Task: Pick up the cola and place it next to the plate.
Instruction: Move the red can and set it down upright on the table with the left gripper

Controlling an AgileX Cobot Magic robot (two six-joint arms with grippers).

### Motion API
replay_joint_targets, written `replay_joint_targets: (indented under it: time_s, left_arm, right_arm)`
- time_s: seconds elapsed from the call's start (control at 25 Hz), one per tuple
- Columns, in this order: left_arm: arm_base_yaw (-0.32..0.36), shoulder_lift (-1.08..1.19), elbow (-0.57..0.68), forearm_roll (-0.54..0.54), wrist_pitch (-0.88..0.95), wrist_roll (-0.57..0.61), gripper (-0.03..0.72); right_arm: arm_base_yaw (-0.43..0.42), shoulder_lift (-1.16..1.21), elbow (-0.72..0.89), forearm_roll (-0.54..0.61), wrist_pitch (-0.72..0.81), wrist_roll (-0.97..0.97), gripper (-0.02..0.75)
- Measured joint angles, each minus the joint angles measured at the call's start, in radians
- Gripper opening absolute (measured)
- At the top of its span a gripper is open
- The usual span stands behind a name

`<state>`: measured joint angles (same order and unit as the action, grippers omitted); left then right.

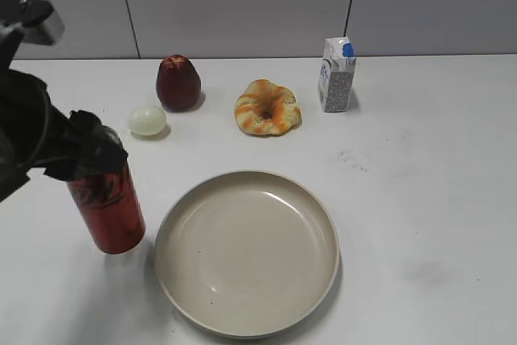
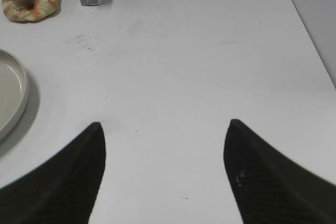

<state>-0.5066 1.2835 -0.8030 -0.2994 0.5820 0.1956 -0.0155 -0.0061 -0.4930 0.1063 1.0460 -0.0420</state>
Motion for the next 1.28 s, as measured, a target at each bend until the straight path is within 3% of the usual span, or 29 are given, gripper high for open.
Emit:
replay_joint_targets:
  time_s: [0.24,0.88,1.28]
  left_arm:
    - [-0.001,-0.020,0.119,-0.023,-0.150,0.000,0.504]
    - [-0.001,0.043,0.126,-0.056,-0.206,0.000,0.504]
    - [-0.001,0.043,0.126,-0.060,-0.211,0.000,0.590]
  right_arm:
    - [0.000,0.000,0.000,0.000,0.000,0.000,0.536]
    - [0.000,0.000,0.000,0.000,0.000,0.000,0.536]
    - [0.000,0.000,0.000,0.000,0.000,0.000,0.536]
